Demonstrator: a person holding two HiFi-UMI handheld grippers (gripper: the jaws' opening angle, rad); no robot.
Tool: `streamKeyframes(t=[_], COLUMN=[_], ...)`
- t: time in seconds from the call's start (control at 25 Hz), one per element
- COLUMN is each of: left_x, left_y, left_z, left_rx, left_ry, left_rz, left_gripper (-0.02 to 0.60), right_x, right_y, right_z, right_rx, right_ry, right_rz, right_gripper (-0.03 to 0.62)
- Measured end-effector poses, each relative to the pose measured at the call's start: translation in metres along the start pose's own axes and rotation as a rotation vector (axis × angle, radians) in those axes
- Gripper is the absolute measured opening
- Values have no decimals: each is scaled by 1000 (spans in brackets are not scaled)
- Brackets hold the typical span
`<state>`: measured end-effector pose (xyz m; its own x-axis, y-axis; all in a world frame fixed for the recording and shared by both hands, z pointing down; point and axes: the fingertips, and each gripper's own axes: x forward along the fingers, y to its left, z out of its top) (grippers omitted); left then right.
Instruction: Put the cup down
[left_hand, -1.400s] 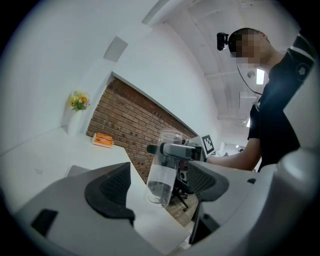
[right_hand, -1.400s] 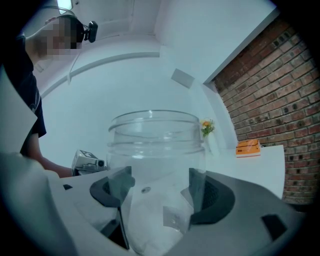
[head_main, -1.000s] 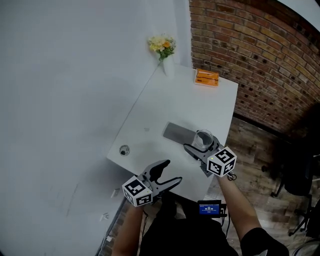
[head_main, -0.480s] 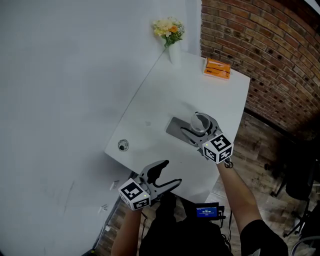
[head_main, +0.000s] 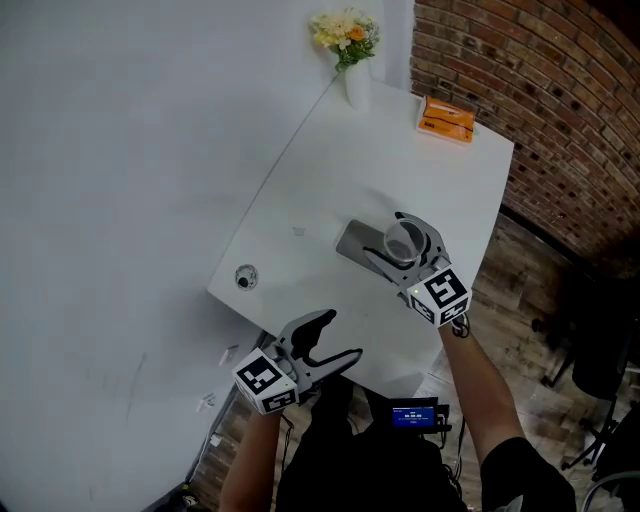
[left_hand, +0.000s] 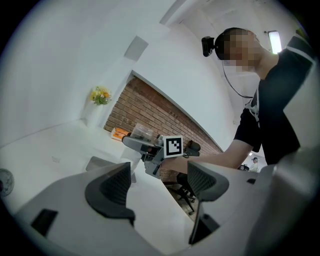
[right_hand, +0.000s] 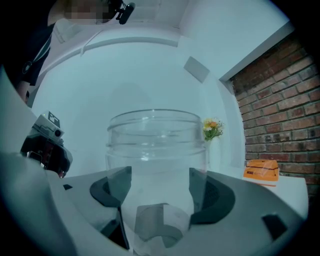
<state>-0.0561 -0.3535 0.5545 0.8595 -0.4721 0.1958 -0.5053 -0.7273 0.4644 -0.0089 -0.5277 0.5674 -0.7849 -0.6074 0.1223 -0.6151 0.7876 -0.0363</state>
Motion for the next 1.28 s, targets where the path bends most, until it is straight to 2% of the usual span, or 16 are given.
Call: streamKeyframes(t=[0.2, 0.6, 0.72, 0.76, 1.0, 1.28], left_x=[1, -3, -7, -8, -9, -9], left_y=[0, -6, -6, -6, -10, -13], left_z=[0, 3, 2, 2, 1, 3], left_rx=[-2, 5, 6, 6, -1, 18], left_ry=[-2, -6, -5, -5, -16, -28], left_rz=[1, 5, 9, 10, 1, -19], left_gripper=[360, 360, 360, 360, 360, 360], right_x=[-3, -6, -10, -12, -33, -74], right_y=[5, -1, -3, -4, -4, -6], right_z=[-3, 2, 8, 9, 10, 10], right_rx=[-24, 4, 20, 22, 38, 98], right_ry=[-3, -12, -22, -23, -15, -13], right_rz=[-2, -3, -4, -7, -21, -79], right_gripper=[373, 377, 441, 443, 443, 443])
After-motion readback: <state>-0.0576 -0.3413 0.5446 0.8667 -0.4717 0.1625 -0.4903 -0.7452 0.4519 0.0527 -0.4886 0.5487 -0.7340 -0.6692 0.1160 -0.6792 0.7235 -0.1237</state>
